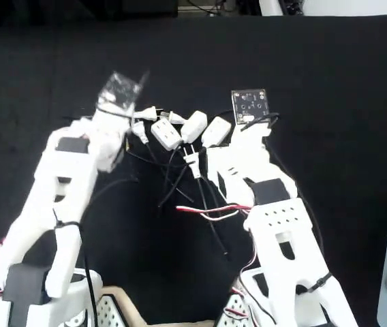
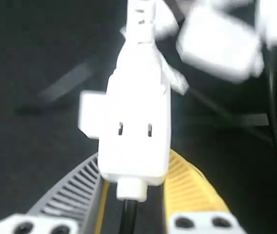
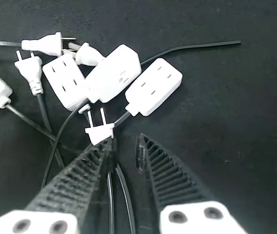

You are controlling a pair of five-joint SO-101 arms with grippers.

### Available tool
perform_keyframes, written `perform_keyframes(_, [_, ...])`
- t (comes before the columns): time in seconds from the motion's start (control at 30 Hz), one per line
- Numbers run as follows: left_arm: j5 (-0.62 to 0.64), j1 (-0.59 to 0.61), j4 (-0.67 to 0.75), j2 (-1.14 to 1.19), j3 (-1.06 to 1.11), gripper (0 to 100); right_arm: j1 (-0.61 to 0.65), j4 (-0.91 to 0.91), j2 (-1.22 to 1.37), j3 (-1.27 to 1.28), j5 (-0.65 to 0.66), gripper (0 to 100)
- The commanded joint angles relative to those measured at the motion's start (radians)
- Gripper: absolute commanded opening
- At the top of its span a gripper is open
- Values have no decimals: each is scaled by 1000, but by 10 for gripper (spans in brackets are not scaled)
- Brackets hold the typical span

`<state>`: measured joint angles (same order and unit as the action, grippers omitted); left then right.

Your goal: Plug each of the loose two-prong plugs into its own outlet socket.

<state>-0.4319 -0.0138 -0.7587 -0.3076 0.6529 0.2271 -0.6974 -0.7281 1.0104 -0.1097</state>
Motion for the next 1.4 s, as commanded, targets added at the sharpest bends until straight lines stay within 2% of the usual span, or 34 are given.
perform_keyframes(0.0, [-2,2,-9,38,-216,69,-15,17,-30,-16,-8,71])
perform_keyframes(0.43, [-6,-15,-12,624,-862,73,-17,17,-25,-15,-8,71])
perform_keyframes(0.67, [-2,-27,-15,852,-1164,98,-17,17,-25,-12,-8,71])
perform_keyframes(0.87, [2,-15,-157,891,-1262,278,-14,17,-25,-10,-8,71])
perform_keyframes(1.13, [3,-15,-238,882,-1296,282,-12,17,-25,-7,-6,71])
perform_keyframes(1.37, [6,8,-453,882,-1412,278,-12,17,-25,-7,-6,71])
